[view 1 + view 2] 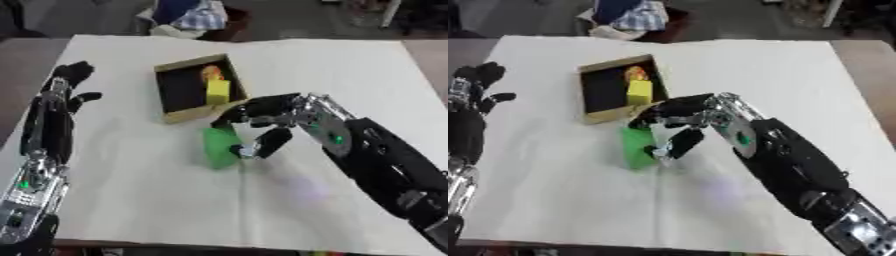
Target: Pick up objects on the table and place them in the box.
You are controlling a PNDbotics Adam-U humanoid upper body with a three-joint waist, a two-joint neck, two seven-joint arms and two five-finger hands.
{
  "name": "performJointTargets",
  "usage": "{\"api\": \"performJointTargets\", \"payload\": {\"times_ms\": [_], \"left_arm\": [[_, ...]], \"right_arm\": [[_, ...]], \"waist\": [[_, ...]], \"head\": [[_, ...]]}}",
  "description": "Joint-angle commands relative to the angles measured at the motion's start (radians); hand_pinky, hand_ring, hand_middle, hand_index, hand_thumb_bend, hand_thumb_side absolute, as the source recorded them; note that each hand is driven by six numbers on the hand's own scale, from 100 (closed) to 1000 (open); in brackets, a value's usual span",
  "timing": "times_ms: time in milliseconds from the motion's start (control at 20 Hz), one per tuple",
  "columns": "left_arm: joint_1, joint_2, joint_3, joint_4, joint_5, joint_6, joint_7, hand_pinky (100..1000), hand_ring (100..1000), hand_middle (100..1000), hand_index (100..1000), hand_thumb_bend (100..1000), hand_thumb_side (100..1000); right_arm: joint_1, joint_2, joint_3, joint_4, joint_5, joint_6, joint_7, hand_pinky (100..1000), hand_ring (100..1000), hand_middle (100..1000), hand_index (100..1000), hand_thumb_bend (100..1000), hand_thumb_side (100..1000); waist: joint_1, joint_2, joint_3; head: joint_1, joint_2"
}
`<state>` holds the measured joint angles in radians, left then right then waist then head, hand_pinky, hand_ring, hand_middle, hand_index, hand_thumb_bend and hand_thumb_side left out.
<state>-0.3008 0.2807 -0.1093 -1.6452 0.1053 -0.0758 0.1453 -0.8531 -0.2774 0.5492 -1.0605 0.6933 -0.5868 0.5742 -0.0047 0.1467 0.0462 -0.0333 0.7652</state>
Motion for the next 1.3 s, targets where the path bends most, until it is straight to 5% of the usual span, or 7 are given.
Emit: {"api": "performJointTargets", "payload": {"times_ms": [50, 500, 950, 1300], "left_arm": [[-0.012, 0.019, 0.005, -0.010, 0.004, -0.002, -0.003, 718, 923, 762, 819, 100, 927], [-0.013, 0.019, 0.005, -0.011, 0.005, -0.002, -0.003, 718, 924, 762, 819, 100, 926], [-0.012, 0.018, 0.006, -0.010, 0.006, -0.002, -0.002, 718, 926, 763, 819, 100, 927], [-0.011, 0.017, 0.006, -0.010, 0.009, -0.003, -0.002, 718, 927, 763, 819, 100, 928]], "right_arm": [[-0.012, 0.000, -0.006, 0.002, 0.021, -0.028, 0.016, 844, 874, 910, 1000, 164, 697], [-0.005, 0.018, -0.014, 0.021, 0.057, -0.047, -0.011, 831, 844, 866, 1000, 130, 580], [-0.006, 0.023, -0.067, 0.009, -0.022, 0.017, -0.147, 744, 665, 427, 917, 100, 285], [-0.037, 0.029, -0.087, -0.024, -0.133, 0.108, -0.262, 732, 639, 384, 907, 100, 263]], "waist": [[-0.007, -0.017, 0.002], [-0.005, -0.016, 0.002], [-0.003, -0.017, -0.001], [-0.004, -0.019, -0.001]], "head": [[-0.002, 0.005], [-0.004, 0.005], [-0.003, 0.005], [-0.004, 0.005]]}}
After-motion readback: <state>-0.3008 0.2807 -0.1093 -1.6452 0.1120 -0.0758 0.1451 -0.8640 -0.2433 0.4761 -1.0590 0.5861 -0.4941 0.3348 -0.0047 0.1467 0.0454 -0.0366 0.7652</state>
